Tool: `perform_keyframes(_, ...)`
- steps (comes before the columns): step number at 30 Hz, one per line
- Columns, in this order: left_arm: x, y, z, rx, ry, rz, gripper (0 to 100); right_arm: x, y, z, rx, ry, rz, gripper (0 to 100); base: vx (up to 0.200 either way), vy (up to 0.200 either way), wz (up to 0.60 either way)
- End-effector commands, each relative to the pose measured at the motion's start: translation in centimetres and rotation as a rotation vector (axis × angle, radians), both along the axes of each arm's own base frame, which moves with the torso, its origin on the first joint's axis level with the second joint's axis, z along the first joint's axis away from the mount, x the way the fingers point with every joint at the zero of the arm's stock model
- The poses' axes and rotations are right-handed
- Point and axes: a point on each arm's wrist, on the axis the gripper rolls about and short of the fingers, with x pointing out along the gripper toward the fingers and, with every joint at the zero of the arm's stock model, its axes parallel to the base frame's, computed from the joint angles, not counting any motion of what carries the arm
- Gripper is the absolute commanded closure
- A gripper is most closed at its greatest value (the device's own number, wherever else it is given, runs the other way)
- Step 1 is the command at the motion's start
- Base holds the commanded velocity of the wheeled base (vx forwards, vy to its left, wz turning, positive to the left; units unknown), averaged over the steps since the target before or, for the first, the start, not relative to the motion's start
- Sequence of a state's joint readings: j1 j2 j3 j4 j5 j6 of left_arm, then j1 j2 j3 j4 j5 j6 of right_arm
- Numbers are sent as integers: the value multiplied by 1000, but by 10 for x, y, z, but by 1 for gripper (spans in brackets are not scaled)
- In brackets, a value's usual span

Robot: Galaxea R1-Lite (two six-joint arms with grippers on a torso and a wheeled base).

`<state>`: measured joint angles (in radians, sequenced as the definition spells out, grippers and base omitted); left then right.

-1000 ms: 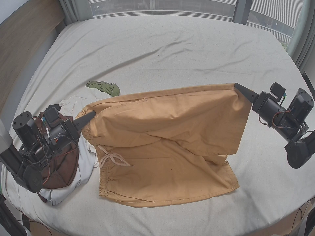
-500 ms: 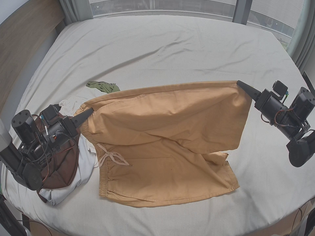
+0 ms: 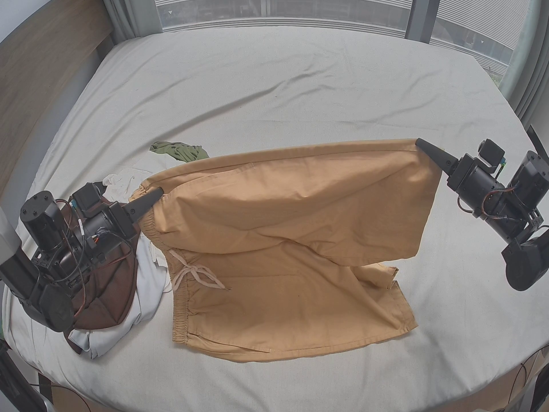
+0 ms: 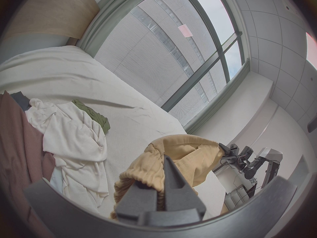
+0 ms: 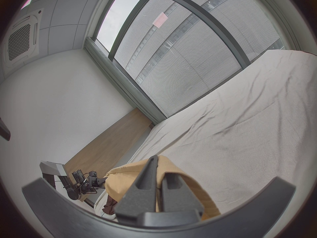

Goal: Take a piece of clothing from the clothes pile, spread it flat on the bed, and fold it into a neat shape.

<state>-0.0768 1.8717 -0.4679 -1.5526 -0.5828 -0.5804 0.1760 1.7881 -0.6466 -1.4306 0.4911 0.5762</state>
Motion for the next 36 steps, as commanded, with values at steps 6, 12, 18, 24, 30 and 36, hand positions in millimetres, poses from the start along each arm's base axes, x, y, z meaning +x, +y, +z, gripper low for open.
perform_keyframes(6,6,-7,6,-2,-37,-13,100,6,4,1,1,-13,6,100,0,0,0)
perform_keyframes(12,19,-8,4,-14,-45,44,100,22,5,-6,-2,1,1,100,0,0,0)
perform_keyframes(18,28,-8,-4,-13,-25,64,100,38,5,-9,-3,4,-6,100,0,0,0)
perform_keyframes(24,40,-11,-12,-18,-15,82,100,53,7,-7,-6,27,-6,100,0,0,0)
perform_keyframes(30,57,-13,-19,-25,-19,123,100,73,6,-18,-11,54,-19,100,0,0,0)
perform_keyframes(36,70,-14,-24,-30,-28,134,100,90,4,-26,-10,58,-31,100,0,0,0)
